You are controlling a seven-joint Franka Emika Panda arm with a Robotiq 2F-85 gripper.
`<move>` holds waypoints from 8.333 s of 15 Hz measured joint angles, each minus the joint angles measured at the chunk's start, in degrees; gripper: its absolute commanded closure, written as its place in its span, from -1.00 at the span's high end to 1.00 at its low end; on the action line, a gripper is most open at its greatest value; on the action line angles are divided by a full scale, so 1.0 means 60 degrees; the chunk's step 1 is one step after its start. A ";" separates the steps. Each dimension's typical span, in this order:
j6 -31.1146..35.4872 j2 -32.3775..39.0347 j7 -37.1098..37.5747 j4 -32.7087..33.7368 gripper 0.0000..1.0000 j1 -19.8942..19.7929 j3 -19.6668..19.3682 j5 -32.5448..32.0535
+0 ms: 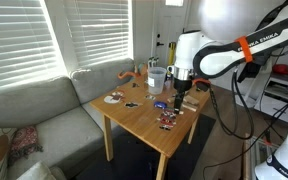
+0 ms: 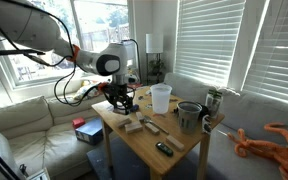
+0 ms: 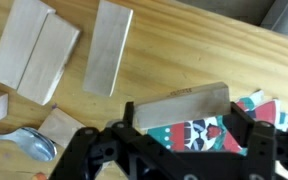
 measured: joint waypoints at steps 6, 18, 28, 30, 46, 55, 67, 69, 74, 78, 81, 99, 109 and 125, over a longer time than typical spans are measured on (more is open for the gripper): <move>0.0596 0.0490 0.2905 0.0312 0.24 -0.0060 0.0144 -0.0013; 0.0757 0.1044 0.4475 0.0909 1.00 -0.0057 0.0372 -0.0234; -0.0246 -0.0792 -0.0334 -0.0280 1.00 -0.0307 -0.0042 -0.0694; -0.0244 -0.1036 -0.1386 -0.0592 1.00 -0.0316 -0.0166 -0.0892; 0.0085 -0.1314 -0.9267 -0.1188 1.00 -0.0005 -0.0703 -0.1428; 0.0116 -0.0993 -1.3369 -0.1188 1.00 0.0212 -0.0773 -0.1086; -0.0197 -0.0963 -1.4125 -0.1188 1.00 0.0020 -0.0937 -0.0988; -0.0197 -0.0962 -1.4125 -0.1188 1.00 -0.0032 -0.0953 -0.0988; -0.0197 -0.0961 -1.4124 -0.1188 1.00 -0.0161 -0.1045 -0.0983; -0.0197 -0.0938 -1.3867 -0.1188 1.00 -0.0273 -0.1059 -0.0732; -0.0201 -0.0939 -1.3231 -0.1185 1.00 -0.0319 -0.1060 -0.0512; -0.0472 -0.1074 -1.0644 -0.1185 1.00 -0.0601 -0.1134 -0.0163; -0.0180 -0.1061 -1.0446 -0.1189 1.00 -0.0501 -0.0993 -0.0164; 0.0374 -0.1022 -0.9821 -0.1525 0.18 -0.0498 -0.0827 -0.0190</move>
